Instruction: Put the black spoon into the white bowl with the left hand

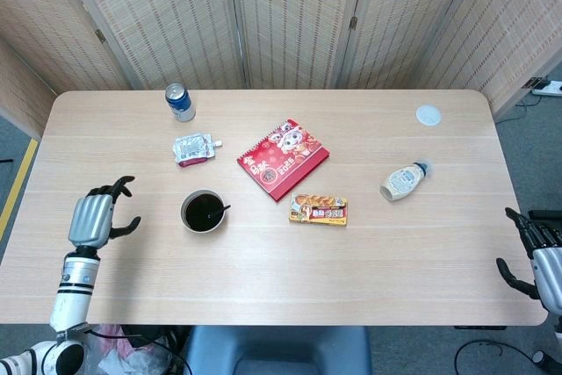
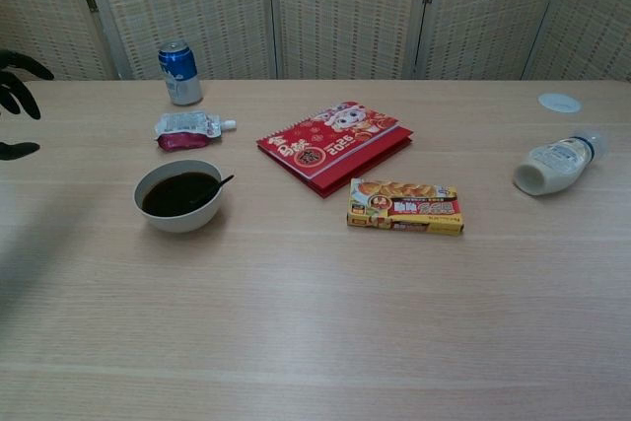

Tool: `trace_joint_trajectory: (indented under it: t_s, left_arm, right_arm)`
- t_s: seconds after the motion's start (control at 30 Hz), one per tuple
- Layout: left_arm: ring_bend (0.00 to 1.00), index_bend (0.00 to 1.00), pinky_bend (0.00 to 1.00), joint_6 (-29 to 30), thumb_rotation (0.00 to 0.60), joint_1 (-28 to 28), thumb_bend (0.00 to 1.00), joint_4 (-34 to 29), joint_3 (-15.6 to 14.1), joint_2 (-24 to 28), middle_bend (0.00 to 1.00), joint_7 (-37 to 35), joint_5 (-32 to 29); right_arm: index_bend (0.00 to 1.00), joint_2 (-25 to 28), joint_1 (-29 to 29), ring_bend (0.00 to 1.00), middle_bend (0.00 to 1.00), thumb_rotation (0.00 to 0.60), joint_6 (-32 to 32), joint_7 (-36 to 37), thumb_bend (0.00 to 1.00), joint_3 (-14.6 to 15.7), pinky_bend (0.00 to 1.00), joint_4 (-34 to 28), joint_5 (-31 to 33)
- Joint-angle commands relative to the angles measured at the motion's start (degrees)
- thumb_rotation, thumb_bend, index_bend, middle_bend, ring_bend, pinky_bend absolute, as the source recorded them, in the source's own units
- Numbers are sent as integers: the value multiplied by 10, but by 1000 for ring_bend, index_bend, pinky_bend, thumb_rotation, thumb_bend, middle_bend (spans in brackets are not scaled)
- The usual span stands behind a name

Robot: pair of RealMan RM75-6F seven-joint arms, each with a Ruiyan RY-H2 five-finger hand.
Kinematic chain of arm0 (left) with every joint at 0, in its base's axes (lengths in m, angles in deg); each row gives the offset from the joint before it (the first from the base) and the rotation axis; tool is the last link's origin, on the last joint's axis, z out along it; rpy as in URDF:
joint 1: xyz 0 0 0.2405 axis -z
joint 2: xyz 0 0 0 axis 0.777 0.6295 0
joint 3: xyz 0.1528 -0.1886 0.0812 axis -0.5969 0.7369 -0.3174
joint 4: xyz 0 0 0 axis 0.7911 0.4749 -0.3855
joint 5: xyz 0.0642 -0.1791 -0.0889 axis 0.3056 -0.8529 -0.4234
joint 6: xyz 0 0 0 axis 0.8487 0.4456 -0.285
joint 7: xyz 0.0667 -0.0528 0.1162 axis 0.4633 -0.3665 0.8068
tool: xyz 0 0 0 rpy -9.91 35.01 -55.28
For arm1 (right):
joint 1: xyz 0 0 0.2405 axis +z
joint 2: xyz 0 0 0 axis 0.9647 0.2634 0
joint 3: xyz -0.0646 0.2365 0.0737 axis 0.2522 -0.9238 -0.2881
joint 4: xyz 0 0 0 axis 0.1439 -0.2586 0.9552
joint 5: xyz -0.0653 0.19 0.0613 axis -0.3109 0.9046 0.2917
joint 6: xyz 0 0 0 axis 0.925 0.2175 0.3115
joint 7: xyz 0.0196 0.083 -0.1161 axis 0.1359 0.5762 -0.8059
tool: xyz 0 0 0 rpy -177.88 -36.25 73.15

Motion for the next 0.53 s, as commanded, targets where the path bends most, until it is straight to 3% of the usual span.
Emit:
trace_joint_trajectory:
  t_s: [0.03, 0.27, 0.53]
  left_arm:
    - [346, 226, 331, 44, 600, -33, 293, -17, -21, 20, 416, 8, 32]
    - [340, 228, 328, 103, 600, -86, 293, -81, -62, 59, 410, 45, 76]
    - [340, 229, 328, 163, 600, -133, 293, -113, -82, 63, 410, 70, 118]
  right_arm:
    - [74, -2, 3, 203, 168, 600, -4, 0, 304, 1, 217, 2, 0]
    - [74, -12, 11, 203, 167, 600, -12, -2, 306, 1, 217, 8, -5]
    - [74, -16, 21, 203, 167, 600, -19, -11, 306, 1, 217, 0, -11]
